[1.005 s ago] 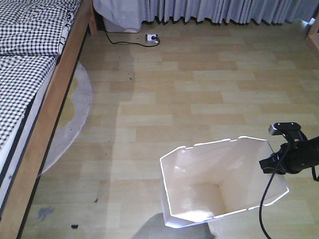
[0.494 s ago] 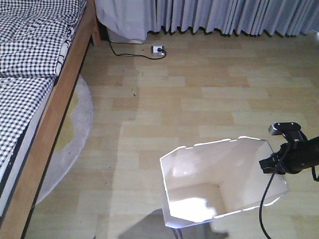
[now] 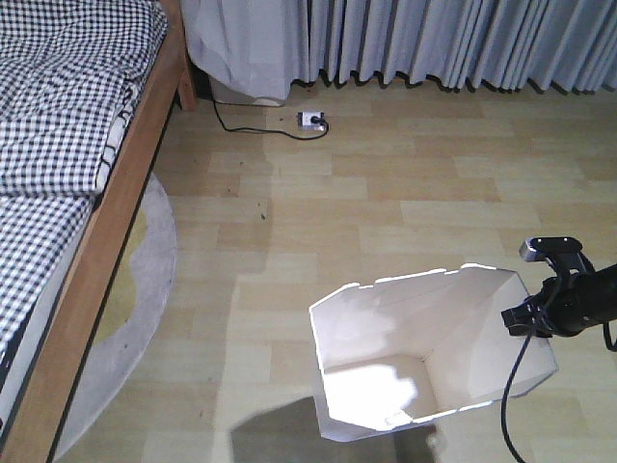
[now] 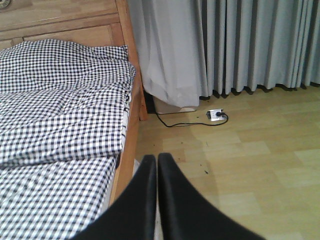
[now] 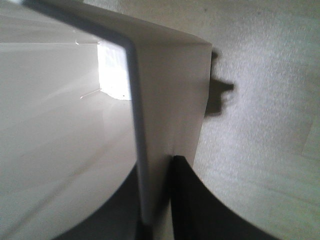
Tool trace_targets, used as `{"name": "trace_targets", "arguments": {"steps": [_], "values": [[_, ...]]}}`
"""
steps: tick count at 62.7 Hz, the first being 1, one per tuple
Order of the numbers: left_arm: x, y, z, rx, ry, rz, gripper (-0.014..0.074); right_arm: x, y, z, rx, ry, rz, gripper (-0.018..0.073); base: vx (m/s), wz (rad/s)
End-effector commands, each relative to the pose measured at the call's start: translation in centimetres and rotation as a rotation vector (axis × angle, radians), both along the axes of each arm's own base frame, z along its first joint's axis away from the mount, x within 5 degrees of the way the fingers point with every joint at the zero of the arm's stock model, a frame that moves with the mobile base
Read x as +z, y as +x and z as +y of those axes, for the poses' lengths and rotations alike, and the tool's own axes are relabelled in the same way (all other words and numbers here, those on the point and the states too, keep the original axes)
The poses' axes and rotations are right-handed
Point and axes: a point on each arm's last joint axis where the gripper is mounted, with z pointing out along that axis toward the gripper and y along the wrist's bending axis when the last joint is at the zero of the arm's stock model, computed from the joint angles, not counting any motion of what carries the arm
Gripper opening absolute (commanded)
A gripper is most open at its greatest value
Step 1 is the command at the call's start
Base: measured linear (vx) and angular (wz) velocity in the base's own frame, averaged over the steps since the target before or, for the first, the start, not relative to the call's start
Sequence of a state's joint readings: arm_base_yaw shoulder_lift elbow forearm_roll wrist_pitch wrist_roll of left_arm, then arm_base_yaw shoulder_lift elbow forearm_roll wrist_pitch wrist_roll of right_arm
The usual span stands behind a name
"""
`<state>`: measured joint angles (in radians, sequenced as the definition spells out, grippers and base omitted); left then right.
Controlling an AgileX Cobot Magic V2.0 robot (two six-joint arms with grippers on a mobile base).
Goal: Move trash bin to bedside with robot
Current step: 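Carry the bin in the right gripper while driving beside the bed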
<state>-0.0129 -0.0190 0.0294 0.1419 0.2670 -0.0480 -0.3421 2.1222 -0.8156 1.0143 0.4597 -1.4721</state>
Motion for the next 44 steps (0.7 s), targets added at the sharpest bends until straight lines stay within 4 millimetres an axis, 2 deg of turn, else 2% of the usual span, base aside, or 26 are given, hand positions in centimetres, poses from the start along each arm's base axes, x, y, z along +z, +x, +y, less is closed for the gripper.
{"name": "trace_targets", "arguments": {"steps": [1,44], "values": [[-0.24,0.12,-0.13,-0.015,-0.01,-0.055,-0.0006,2.53,0.68,0.81,-0.018,0.127,-0.048,-0.0006,0.35,0.01],[-0.24,0.12,-0.13,-0.015,-0.01,-0.055,-0.0006,2.53,0.68,0.81,-0.018,0.127,-0.048,-0.0006,0.33,0.03]]}}
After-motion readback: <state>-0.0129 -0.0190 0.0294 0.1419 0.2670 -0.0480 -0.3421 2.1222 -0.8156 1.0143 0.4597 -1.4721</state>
